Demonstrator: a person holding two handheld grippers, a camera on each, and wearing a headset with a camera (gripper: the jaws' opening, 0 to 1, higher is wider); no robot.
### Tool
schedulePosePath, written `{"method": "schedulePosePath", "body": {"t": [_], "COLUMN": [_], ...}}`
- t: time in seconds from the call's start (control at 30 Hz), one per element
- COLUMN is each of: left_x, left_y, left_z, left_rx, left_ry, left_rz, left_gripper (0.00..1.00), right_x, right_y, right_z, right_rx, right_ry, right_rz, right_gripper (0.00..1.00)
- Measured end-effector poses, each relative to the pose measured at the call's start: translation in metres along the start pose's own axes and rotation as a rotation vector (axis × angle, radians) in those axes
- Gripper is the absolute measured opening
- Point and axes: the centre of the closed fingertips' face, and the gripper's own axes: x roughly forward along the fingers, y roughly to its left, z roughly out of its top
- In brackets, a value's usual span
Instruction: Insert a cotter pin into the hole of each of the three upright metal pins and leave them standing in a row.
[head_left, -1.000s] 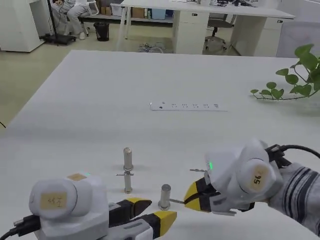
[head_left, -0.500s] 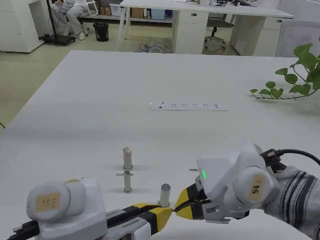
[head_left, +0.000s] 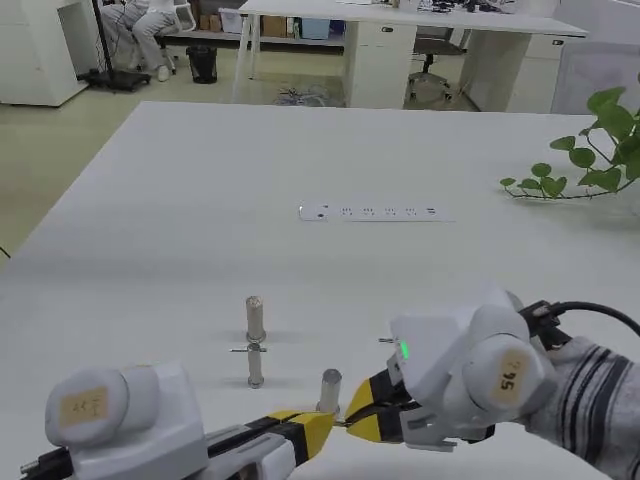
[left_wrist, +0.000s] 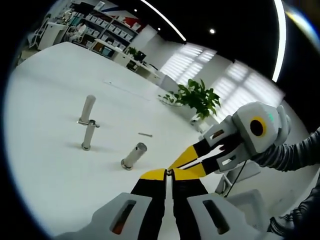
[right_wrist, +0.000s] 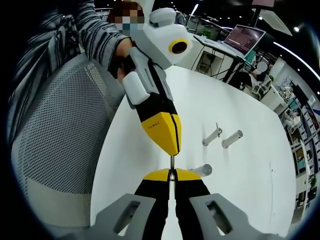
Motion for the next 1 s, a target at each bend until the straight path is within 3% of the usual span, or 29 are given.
{"method": "schedulePosePath", "body": {"t": [0.1,0.2,0.5,0.67,1.0], "left_x": [0.000,-0.001,-0.004,-0.006,-0.010], "left_y": [-0.002,-0.005,-0.014,-0.019,-0.025], "left_z": [0.002,0.002,0.000,-0.003,-0.007], "left_rx": [0.021,0.079,0.333,0.401,0.452], "left_ry": [-0.011,0.000,0.067,0.086,0.112], "left_rz": [-0.010,-0.016,-0.066,-0.106,-0.171], "left_gripper": [0.00,0.00,0.00,0.00,0.00], "right_x": [-0.001,-0.002,-0.003,-0.003,-0.001], "right_y": [-0.002,-0.001,0.002,0.008,0.021], "right_z": [0.001,0.001,-0.005,-0.005,-0.005], "right_rx": [0.030,0.033,0.044,0.067,0.103], "right_ry": [-0.007,-0.011,0.004,-0.004,-0.020], "right_rz": [-0.010,-0.002,0.031,0.062,0.119], "right_gripper": [0.00,0.00,0.03,0.04,0.00]}}
